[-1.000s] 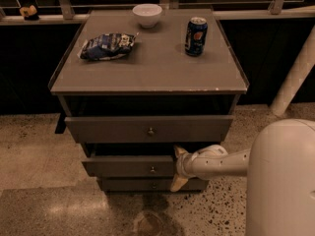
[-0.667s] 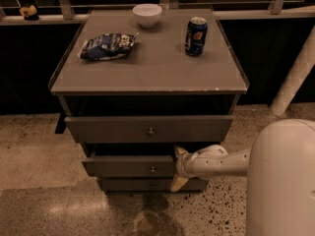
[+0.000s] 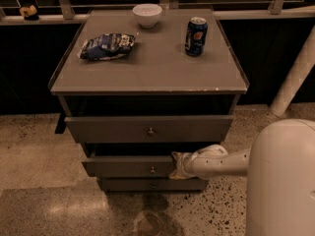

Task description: Open middle drawer

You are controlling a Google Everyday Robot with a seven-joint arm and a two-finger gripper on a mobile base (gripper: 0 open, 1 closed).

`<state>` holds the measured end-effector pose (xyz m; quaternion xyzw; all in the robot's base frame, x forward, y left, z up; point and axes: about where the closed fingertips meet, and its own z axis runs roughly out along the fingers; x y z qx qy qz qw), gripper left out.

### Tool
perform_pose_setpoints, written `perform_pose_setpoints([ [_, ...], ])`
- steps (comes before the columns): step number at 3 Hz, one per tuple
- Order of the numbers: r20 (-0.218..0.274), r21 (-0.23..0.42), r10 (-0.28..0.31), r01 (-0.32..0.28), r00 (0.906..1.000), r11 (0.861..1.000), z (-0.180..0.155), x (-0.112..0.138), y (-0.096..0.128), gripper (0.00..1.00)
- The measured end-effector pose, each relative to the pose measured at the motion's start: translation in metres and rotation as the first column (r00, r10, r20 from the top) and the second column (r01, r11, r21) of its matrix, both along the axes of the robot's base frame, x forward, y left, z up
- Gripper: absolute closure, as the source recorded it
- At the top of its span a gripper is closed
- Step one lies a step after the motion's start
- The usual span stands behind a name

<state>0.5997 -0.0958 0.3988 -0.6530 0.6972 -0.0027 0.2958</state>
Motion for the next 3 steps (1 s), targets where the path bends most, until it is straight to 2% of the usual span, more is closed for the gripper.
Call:
perform_pose_setpoints([
  [2,0.000,0.000,0.000,0.000,1.0000,1.000,0.0000,0.0000,0.0000,0.88],
  [3,0.000,0.000,0.000,0.000,1.0000,1.000,-0.0001,0.0000,0.0001,1.00],
])
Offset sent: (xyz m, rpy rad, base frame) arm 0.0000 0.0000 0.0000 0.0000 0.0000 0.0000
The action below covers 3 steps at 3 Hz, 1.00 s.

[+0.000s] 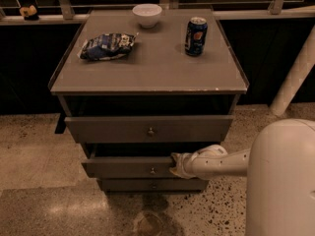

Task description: Open middle drawer

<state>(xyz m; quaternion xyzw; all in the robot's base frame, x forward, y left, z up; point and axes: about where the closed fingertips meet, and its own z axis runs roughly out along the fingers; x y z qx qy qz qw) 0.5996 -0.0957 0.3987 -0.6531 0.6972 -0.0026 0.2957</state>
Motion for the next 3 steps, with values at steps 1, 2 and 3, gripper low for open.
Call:
perform_pose_setpoints([
  [1,0.000,0.000,0.000,0.000,1.0000,1.000,0.000,0.000,0.000,1.00],
  [2,-0.008,0.002,0.012,-0.012,0.9999,1.000,-0.013,-0.021,-0.008,1.00],
  [3,-0.008,0.002,0.012,-0.012,0.9999,1.000,-0.008,-0.021,-0.005,1.00],
])
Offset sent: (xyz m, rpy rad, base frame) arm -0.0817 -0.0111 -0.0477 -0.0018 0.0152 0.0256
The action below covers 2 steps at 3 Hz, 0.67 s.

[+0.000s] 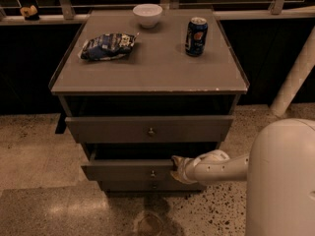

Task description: Open middle drawer

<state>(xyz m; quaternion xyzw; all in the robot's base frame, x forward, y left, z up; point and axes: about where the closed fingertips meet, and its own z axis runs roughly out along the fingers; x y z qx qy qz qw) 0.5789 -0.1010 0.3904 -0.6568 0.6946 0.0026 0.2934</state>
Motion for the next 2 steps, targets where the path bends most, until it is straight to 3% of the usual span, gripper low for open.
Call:
perform_pose_setpoints([
  [2,-0.002,0.003,-0.003,0.003,1.0000,1.000,0.0038,-0.0047,0.0000,1.00],
])
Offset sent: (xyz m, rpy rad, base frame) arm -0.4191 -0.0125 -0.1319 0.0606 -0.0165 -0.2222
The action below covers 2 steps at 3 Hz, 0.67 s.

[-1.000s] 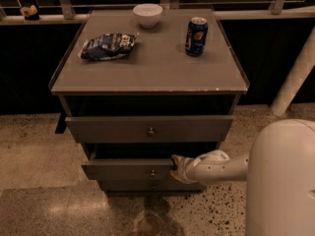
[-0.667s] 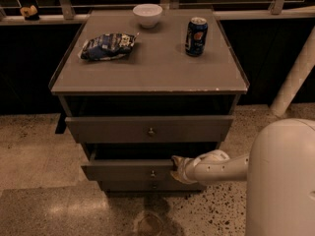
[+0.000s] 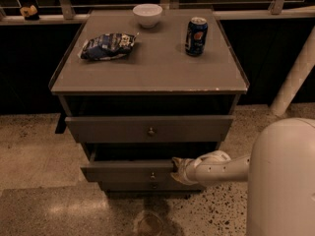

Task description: Open middle drawer

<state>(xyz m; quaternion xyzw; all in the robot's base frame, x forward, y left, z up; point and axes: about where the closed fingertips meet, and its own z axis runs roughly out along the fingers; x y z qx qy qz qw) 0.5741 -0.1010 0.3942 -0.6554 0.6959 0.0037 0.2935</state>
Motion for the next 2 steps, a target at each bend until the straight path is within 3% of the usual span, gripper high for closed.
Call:
perform_pose_setpoints([
  [2,-0.014,-0.001,-0.001,0.001,0.9999,1.000,-0.0051,-0.0069,-0.0009,1.00],
])
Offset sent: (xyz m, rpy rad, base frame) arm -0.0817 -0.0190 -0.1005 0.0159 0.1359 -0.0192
